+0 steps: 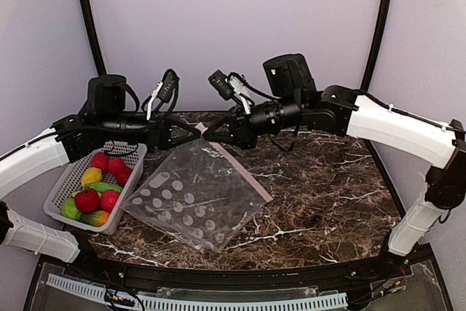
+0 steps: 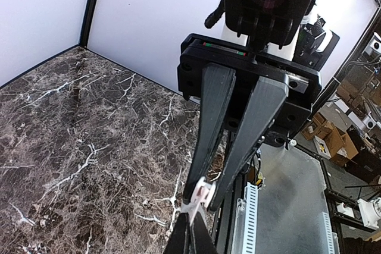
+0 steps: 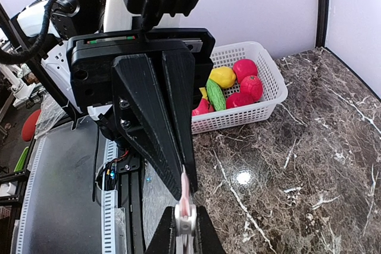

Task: Place the food in the zip-top bag and seal the zipper
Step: Unzip the zipper from the zipper food storage bag.

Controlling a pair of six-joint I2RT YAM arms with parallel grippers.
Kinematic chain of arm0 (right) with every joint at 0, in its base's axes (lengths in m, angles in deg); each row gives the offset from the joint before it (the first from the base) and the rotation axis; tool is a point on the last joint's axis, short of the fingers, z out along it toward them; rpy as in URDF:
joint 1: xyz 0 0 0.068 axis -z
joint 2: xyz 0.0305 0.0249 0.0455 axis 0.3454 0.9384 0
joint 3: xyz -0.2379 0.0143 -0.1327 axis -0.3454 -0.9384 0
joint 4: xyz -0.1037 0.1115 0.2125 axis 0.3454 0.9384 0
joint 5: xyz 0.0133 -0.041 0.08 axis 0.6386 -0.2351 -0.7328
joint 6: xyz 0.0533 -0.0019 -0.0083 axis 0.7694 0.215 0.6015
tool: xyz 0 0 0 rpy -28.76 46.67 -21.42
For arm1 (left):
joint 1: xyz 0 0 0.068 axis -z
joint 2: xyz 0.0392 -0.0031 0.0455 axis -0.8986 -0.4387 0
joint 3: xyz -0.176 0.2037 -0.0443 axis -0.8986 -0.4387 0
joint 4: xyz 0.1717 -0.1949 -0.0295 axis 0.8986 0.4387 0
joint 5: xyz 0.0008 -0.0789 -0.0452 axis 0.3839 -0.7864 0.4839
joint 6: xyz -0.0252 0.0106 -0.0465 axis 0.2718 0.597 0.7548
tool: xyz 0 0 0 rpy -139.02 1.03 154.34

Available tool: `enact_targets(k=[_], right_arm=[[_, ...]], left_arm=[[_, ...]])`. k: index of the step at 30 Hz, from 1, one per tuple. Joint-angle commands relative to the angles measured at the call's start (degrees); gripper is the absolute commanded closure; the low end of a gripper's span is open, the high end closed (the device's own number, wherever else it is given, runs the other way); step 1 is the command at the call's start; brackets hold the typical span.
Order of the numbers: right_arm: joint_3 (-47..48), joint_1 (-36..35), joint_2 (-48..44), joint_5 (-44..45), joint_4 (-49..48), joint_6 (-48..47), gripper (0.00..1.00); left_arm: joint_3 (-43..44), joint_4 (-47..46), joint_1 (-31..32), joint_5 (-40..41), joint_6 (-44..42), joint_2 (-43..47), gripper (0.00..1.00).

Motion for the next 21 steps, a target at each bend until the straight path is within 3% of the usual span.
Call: enact_targets(k=[1,21], right_arm=[[-1.48,-0.14,-0.88,0.18,1.77,-0.40,1.00],[-2.45,0.09,-0.86,0.39,1.90,-0.13,1.00]], left_arm=[[-0.68,-1.19,-0.49,2.95,-0.75,2.76,0.99],[-2.99,-4.34,-3.55,4.75,2.00,4.99,0.99]])
